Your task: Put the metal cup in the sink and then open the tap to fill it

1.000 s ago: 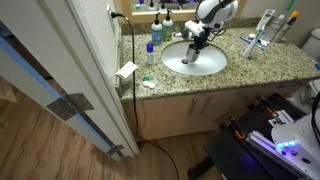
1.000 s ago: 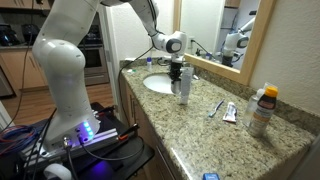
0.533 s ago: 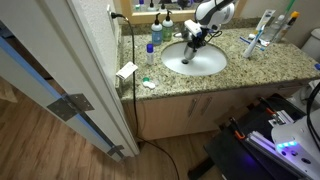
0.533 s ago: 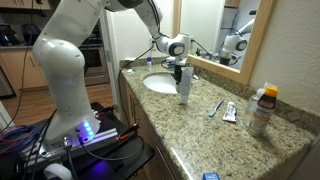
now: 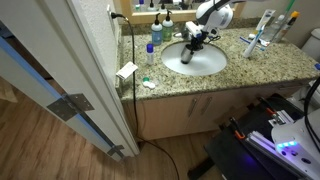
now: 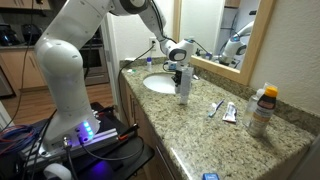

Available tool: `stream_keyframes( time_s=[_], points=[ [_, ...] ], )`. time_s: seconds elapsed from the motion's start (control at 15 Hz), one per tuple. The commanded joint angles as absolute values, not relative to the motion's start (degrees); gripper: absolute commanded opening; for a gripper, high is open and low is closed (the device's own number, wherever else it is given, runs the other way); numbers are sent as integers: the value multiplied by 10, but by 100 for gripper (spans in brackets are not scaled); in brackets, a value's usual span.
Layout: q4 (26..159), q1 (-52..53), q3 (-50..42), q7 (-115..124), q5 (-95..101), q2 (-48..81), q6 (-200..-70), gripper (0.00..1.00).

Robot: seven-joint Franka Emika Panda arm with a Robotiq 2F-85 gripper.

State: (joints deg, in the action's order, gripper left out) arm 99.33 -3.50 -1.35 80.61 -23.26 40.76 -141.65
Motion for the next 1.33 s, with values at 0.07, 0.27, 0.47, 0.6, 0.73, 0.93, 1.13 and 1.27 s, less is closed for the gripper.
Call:
stream_keyframes(
  time_s=[0.07, 0.27, 0.47, 0.6, 0.73, 0.93, 1.13, 1.27],
  points=[
    [983, -53, -4, 778, -258, 426, -1412, 2],
    [983, -53, -2, 766, -264, 425, -1418, 2],
    [983, -54, -1, 761, -270, 424, -1407, 13],
    [994, -51, -5, 760, -267, 409, -1404, 36],
    [1009, -44, -9, 759, -262, 389, -1411, 50],
    [1035, -39, -11, 743, -258, 343, -1427, 73],
    [1067, -44, -12, 718, -260, 288, -1416, 93],
    [1095, -42, -14, 707, -256, 235, -1393, 100]
  ],
)
